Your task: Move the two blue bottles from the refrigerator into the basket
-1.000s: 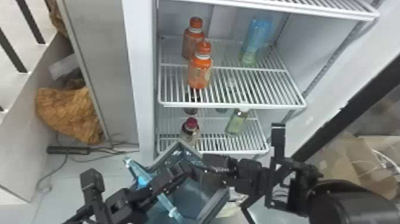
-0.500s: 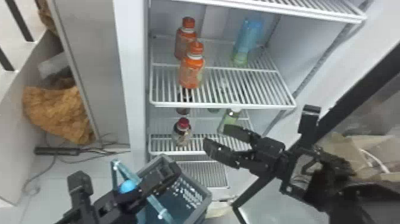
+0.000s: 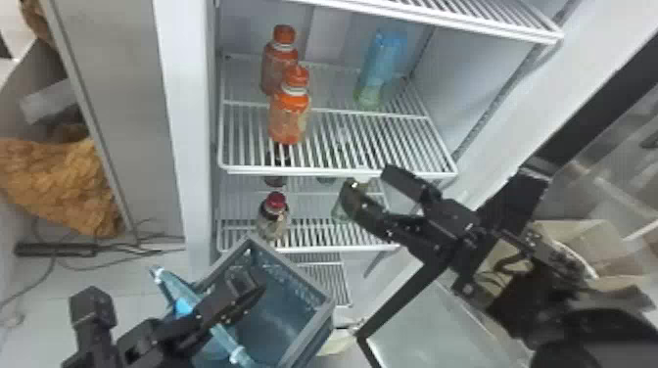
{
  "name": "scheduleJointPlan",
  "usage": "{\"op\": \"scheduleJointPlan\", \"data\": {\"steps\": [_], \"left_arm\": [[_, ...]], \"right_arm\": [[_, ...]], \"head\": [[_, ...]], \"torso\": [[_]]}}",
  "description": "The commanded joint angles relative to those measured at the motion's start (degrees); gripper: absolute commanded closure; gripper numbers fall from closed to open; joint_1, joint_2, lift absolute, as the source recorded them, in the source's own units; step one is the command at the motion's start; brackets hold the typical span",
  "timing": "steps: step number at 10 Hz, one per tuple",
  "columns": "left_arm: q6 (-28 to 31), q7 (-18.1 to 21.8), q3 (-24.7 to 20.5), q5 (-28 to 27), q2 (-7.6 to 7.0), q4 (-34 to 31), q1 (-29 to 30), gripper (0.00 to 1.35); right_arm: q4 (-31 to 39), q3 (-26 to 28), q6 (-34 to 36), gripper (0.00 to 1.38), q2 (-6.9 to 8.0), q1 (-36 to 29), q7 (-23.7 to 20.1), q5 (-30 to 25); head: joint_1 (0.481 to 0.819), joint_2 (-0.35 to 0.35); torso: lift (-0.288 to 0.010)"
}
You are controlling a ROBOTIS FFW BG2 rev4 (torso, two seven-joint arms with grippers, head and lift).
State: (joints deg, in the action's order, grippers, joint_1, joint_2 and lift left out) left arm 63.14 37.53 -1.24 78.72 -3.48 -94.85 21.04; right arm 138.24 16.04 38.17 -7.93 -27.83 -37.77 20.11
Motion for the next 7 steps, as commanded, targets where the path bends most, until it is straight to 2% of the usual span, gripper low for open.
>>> {"op": "scheduleJointPlan", "data": {"steps": [1,2,4,5,7], "left_arm": [[0.0,0.0,-0.02,0.0,-0.03,0.0,0.05,1.2],[0.14,0.0,-0.02,0.0,-0.12,0.0,0.05,1.2],[0.14,0.0,0.1,0.0,-0.3,0.0,0.05,1.2],[0.14,0.0,0.1,0.0,-0.3,0.0,0.05,1.2],[0.14,0.0,0.21,0.0,-0.3,0.0,-0.09,1.2]], "right_arm": [[-1.35,0.87,-5.55,0.16,0.81,-0.43,2.79,0.8],[-2.89,2.13,-6.67,0.16,1.43,0.27,4.37,0.35],[-7.11,3.16,-11.31,0.16,1.69,2.1,7.1,0.23],[-9.92,3.96,-13.28,0.15,2.31,3.79,7.98,0.12],[-15.27,3.96,-17.08,0.15,2.48,7.44,9.74,0.12]], "head": [[0.695,-0.307],[0.695,-0.321],[0.695,-0.35],[0.695,-0.35],[0.695,-0.35]], "torso": [[0.0],[0.0],[0.0],[0.0],[0.0]]}}
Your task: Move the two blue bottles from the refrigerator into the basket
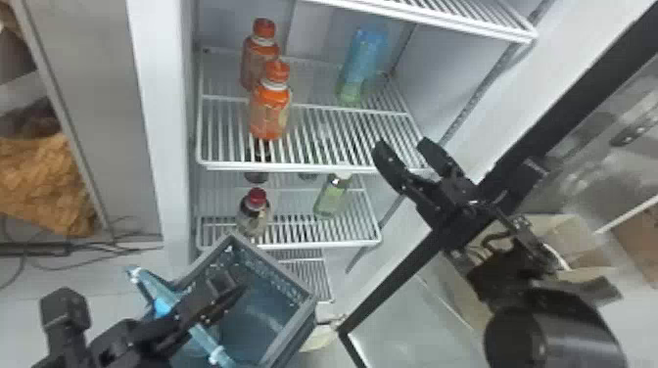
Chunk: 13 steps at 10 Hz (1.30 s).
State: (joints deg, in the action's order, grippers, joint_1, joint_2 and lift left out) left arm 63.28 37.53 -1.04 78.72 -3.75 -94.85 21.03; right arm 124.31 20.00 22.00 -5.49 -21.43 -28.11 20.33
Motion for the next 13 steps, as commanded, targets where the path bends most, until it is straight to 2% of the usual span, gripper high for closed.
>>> {"op": "scheduleJointPlan", "data": {"steps": [1,10,13], "left_arm": [[0.0,0.0,0.01,0.0,-0.03,0.0,-0.08,1.2],[0.0,0.0,0.01,0.0,-0.03,0.0,-0.37,1.2],[0.0,0.0,0.01,0.0,-0.03,0.0,-0.51,1.2]], "right_arm": [[-3.58,-0.24,-1.34,0.15,0.04,3.43,0.69,-0.34],[-25.52,-8.23,-3.16,0.13,-2.24,24.38,5.35,-2.85],[-29.46,-10.52,-4.15,0.12,-2.68,28.46,7.37,-3.54]], "head": [[0.695,-0.35],[0.695,-0.35],[0.695,-0.332]], "torso": [[0.0],[0.0],[0.0]]}}
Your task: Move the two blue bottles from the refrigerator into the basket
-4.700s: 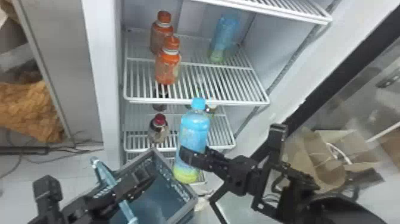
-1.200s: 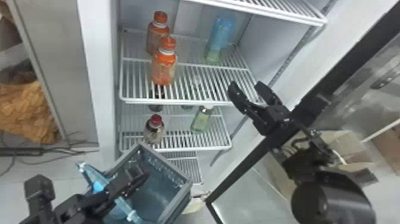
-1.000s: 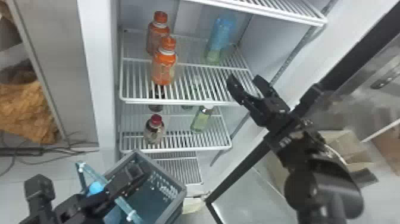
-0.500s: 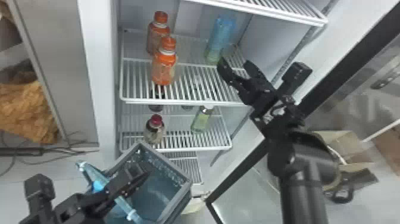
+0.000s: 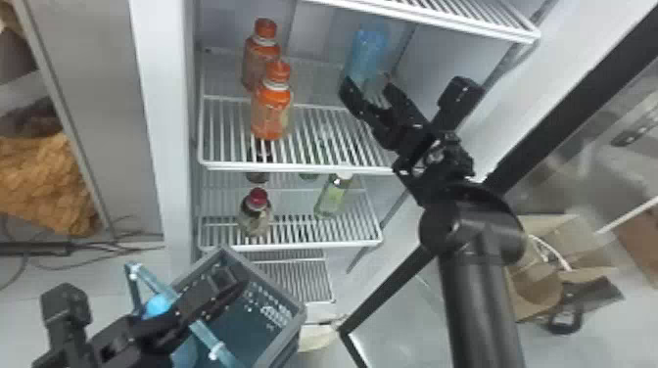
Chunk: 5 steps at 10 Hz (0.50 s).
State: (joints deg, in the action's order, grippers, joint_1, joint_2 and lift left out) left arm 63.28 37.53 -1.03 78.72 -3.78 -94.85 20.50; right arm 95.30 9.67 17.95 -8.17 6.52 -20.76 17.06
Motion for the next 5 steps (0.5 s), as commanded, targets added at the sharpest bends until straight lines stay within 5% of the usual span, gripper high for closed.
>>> {"op": "scheduleJointPlan", "data": {"steps": [1,5], "left_arm": [[0.0,0.0,0.0,0.0,0.0,0.0,-0.12,1.2],[0.0,0.0,0.0,0.0,-0.09,0.0,-0.4,1.2]], "right_arm": [[-0.45,-0.42,-0.1,0.12,0.0,0.94,1.08,-0.37],[-5.37,-0.99,-0.1,0.12,0.08,5.72,3.27,-2.2]], "head": [[0.695,-0.328],[0.695,-0.327]], "torso": [[0.0],[0.0]]}}
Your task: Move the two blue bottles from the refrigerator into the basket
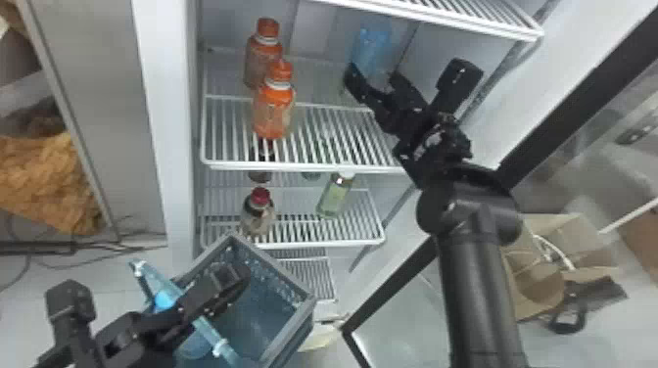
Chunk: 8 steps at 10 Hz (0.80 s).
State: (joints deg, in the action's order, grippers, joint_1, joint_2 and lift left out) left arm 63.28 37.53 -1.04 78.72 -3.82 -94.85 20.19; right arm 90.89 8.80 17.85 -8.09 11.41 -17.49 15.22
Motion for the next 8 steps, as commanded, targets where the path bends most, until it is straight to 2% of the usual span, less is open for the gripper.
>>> {"op": "scheduleJointPlan", "data": {"steps": [1,4,7,8], "left_arm": [[0.0,0.0,0.02,0.0,-0.04,0.0,-0.09,1.2],[0.0,0.0,0.02,0.0,-0.22,0.0,-0.37,1.2],[0.0,0.0,0.02,0.0,-0.39,0.0,-0.37,1.2],[0.0,0.0,0.02,0.0,-0.48,0.0,-0.37,1.2]], "right_arm": [[-1.67,-0.12,0.0,0.12,0.0,1.39,0.62,-0.48],[-8.14,-0.92,0.0,0.12,-0.35,5.61,1.32,-1.05],[-11.79,-2.52,0.28,0.13,-0.97,9.26,2.29,-1.85],[-12.22,-2.63,0.7,0.3,-0.97,9.55,2.46,-2.31]], "head": [[0.695,-0.327],[0.695,-0.328],[0.695,-0.32],[0.695,-0.317]], "torso": [[0.0],[0.0],[0.0],[0.0]]}}
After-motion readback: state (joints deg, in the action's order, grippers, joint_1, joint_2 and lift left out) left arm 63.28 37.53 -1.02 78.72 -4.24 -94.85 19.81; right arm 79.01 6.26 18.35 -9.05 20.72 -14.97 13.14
